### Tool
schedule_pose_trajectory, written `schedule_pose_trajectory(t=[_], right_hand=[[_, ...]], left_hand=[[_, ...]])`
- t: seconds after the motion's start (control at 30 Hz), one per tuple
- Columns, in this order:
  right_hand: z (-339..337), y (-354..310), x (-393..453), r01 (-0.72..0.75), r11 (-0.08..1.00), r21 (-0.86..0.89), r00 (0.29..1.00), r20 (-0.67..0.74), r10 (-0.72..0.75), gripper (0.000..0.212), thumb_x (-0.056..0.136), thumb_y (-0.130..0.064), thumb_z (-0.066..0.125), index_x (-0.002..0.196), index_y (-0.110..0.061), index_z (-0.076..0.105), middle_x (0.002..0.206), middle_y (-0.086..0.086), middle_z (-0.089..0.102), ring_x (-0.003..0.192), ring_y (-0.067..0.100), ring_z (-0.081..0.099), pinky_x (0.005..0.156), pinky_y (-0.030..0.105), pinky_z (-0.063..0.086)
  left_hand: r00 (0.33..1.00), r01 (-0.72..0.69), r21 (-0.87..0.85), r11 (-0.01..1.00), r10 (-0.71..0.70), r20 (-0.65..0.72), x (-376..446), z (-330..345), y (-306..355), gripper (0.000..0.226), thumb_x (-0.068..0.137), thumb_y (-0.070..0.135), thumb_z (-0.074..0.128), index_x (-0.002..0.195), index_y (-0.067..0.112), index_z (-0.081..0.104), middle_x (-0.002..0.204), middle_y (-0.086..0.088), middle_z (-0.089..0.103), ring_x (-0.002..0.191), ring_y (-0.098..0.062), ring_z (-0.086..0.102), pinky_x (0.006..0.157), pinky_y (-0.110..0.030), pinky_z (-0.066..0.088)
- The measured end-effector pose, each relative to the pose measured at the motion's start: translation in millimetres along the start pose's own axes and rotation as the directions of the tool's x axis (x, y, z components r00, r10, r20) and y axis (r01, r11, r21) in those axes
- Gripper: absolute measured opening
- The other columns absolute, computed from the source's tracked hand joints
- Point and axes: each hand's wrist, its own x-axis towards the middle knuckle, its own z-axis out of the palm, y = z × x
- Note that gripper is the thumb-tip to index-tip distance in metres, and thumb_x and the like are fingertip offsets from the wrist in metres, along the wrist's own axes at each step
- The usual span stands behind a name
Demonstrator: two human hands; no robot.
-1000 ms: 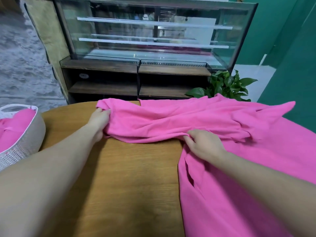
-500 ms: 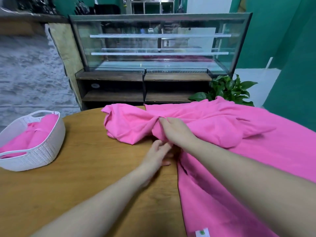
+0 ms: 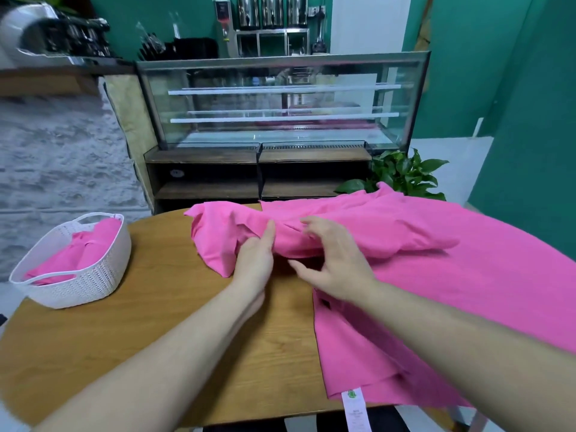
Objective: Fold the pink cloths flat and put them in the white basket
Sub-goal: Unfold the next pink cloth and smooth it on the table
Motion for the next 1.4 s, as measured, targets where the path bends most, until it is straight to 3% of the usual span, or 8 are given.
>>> schedule_pose_trajectory(t=[0.17, 0.43, 0.57, 0.73, 0.83, 0.9, 1.1, 1.4], right_hand=[[-12, 24, -32, -0.178, 0.807, -0.563, 0.970, 0.039, 0.241, 0.058, 0.066, -0.061, 0.057, 0.114, -0.028, 0.063, 0.133, 0.002, 0.051, 0.117, 0.029, 0.048, 0.096, 0.052, 0.035], [-16, 11, -22, -0.515, 0.657, -0.550, 0.681, 0.202, 0.704, 0.098, 0.067, -0.085, 0.056, 0.150, -0.043, 0.026, 0.163, 0.005, -0.021, 0.150, 0.033, -0.011, 0.110, 0.073, 0.005], [-21, 3, -11, -0.550, 0.710, -0.440, 0.750, 0.115, 0.652, 0.048, 0.084, -0.025, 0.055, 0.130, -0.038, 0.056, 0.165, -0.002, -0.009, 0.151, 0.031, -0.004, 0.113, 0.070, 0.009], [-38, -3, -13, -0.341, 0.906, -0.253, 0.930, 0.053, 0.365, 0.024, 0.069, -0.026, 0.056, 0.087, -0.032, 0.071, 0.158, -0.002, 0.032, 0.144, 0.027, 0.022, 0.114, 0.060, 0.016], [-45, -14, -5, -0.218, 0.958, -0.188, 0.976, -0.033, 0.216, 0.028, 0.065, -0.031, 0.054, 0.082, -0.027, 0.076, 0.139, -0.002, 0.052, 0.128, 0.025, 0.038, 0.108, 0.051, 0.026], [-47, -27, 5, -0.159, 0.965, -0.209, 0.987, -0.063, 0.149, 0.031, 0.063, -0.035, 0.048, 0.071, -0.019, 0.073, 0.124, -0.001, 0.059, 0.117, 0.024, 0.043, 0.101, 0.048, 0.031], [-58, -74, 35, -0.154, 0.954, -0.258, 0.963, 0.176, 0.204, 0.031, 0.068, -0.042, 0.047, 0.063, -0.016, 0.063, 0.087, 0.004, 0.061, 0.089, 0.028, 0.052, 0.074, 0.036, 0.034], [-95, -87, 30, -0.513, 0.826, 0.235, 0.846, 0.301, 0.440, 0.015, 0.084, -0.019, 0.065, 0.087, -0.017, 0.050, 0.062, -0.002, 0.052, 0.056, 0.010, 0.042, 0.056, 0.031, 0.037]], left_hand=[[0.988, 0.150, -0.470, 0.870, -0.141, 0.054, -12, -5, 32, 0.044, 0.105, 0.045, 0.036, 0.118, 0.009, 0.056, 0.101, -0.011, 0.074, 0.090, -0.025, 0.074, 0.062, -0.037, 0.060], [0.905, 0.425, -0.636, 0.644, -0.326, 0.275, -34, -25, 58, 0.038, 0.108, 0.028, 0.039, 0.124, -0.001, 0.058, 0.085, -0.015, 0.073, 0.064, -0.025, 0.073, 0.047, -0.035, 0.058], [0.860, 0.507, -0.471, 0.722, -0.382, 0.339, -44, -44, 62, 0.021, 0.098, 0.012, 0.053, 0.086, 0.003, 0.068, 0.069, -0.008, 0.068, 0.051, -0.019, 0.067, 0.043, -0.027, 0.055], [0.868, 0.489, -0.315, 0.813, -0.417, 0.270, -44, -88, 59, 0.025, 0.092, 0.017, 0.063, 0.075, 0.003, 0.076, 0.067, -0.011, 0.071, 0.049, -0.019, 0.068, 0.040, -0.029, 0.055], [0.930, 0.328, -0.124, 0.936, -0.343, -0.129, -38, -103, 36, 0.030, 0.080, 0.031, 0.074, 0.098, 0.009, 0.068, 0.094, -0.015, 0.072, 0.074, -0.027, 0.070, 0.067, -0.041, 0.059], [0.909, 0.016, 0.119, 0.993, 0.035, -0.415, -43, -100, 28, 0.038, 0.080, 0.046, 0.070, 0.101, 0.016, 0.059, 0.113, -0.013, 0.063, 0.094, -0.024, 0.061, 0.090, -0.043, 0.051], [0.795, -0.602, 0.349, 0.718, 0.502, 0.340, -92, -48, 49, 0.066, 0.070, 0.034, 0.086, 0.125, 0.032, 0.049, 0.111, 0.013, 0.056, 0.094, 0.001, 0.053, 0.083, -0.014, 0.044], [0.799, -0.600, 0.485, 0.636, 0.507, 0.324, -104, -38, 83, 0.040, 0.094, 0.005, 0.058, 0.133, 0.014, 0.061, 0.119, 0.012, 0.058, 0.110, 0.005, 0.048, 0.084, 0.008, 0.025]])
